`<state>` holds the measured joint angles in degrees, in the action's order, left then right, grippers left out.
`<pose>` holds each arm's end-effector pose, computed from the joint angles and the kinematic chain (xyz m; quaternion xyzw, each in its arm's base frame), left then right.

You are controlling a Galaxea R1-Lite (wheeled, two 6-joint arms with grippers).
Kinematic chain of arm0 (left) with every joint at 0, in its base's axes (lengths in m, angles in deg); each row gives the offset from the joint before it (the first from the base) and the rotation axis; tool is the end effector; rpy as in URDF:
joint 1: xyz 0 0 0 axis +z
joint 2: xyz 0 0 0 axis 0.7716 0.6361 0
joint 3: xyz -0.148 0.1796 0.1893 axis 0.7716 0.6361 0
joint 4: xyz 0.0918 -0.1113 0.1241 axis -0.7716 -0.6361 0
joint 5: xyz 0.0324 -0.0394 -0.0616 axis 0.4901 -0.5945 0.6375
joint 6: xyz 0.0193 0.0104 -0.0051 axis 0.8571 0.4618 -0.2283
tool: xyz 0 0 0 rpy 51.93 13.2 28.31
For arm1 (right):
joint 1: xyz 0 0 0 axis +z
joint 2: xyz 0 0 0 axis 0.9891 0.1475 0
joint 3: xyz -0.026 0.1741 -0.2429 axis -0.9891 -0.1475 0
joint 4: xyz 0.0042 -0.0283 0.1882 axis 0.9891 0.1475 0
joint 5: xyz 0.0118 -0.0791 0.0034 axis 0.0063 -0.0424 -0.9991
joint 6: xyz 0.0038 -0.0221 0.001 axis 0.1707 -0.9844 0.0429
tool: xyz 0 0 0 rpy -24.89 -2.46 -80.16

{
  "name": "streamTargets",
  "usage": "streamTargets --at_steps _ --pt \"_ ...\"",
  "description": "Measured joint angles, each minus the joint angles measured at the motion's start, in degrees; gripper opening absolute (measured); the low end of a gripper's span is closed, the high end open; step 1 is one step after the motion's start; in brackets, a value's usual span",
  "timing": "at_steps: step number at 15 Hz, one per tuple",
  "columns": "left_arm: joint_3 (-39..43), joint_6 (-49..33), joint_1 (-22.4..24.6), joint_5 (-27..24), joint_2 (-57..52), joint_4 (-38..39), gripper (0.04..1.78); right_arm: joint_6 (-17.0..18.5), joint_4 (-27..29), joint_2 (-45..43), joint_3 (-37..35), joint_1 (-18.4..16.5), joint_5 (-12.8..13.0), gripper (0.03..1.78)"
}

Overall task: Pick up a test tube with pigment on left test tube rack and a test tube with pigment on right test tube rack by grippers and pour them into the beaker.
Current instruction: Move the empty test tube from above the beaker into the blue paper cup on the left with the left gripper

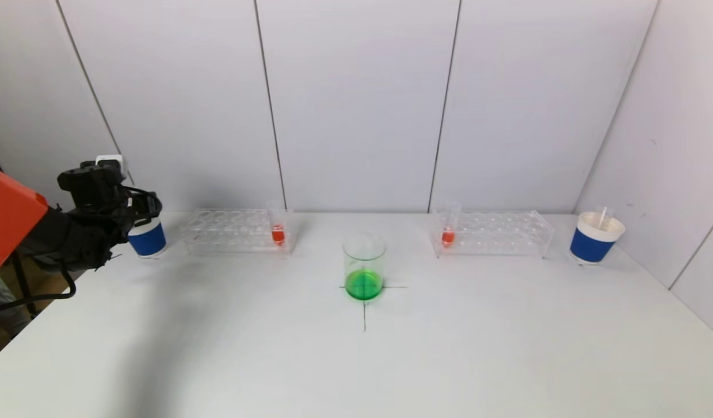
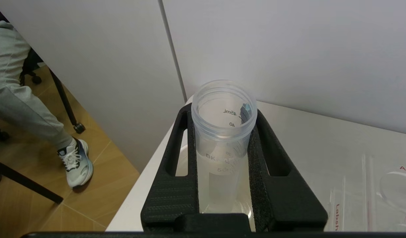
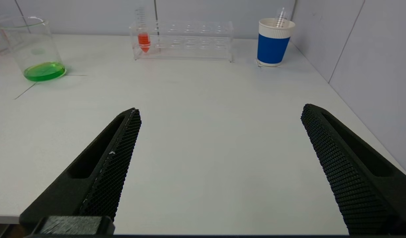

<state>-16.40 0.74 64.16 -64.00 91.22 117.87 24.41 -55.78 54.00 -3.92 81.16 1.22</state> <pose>0.4395 0.1104 0.1089 0.0278 0.0700 0.1919 0.9785 -0.0228 0.0001 0.0759 -0.0037 -0.0028 -0.0019 1.0000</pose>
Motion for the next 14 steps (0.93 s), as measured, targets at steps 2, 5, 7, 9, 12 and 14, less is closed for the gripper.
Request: streamTargets --at_steps 2,5,7,9,12,14 --pt "0.3 0.0 0.0 0.0 0.0 0.0 0.44 0.0 0.0 0.0 0.0 0.0 0.0 1.76" --pt "0.7 0.0 0.0 0.0 -0.1 0.8 0.44 0.0 0.0 0.0 0.0 0.0 0.0 1.76" --pt "0.9 0.0 0.0 0.1 -0.1 0.9 0.44 0.0 0.0 0.0 0.0 0.0 0.0 1.76" --pt "0.9 0.0 0.0 0.1 -0.1 0.9 0.44 0.0 0.0 0.0 0.0 0.0 0.0 1.76" --pt "0.9 0.0 0.0 0.1 -0.2 0.8 0.44 0.0 0.0 0.0 0.0 0.0 0.0 1.76" --pt "0.9 0.0 0.0 0.0 -0.2 0.8 0.46 0.0 0.0 0.0 0.0 0.0 0.0 1.76"
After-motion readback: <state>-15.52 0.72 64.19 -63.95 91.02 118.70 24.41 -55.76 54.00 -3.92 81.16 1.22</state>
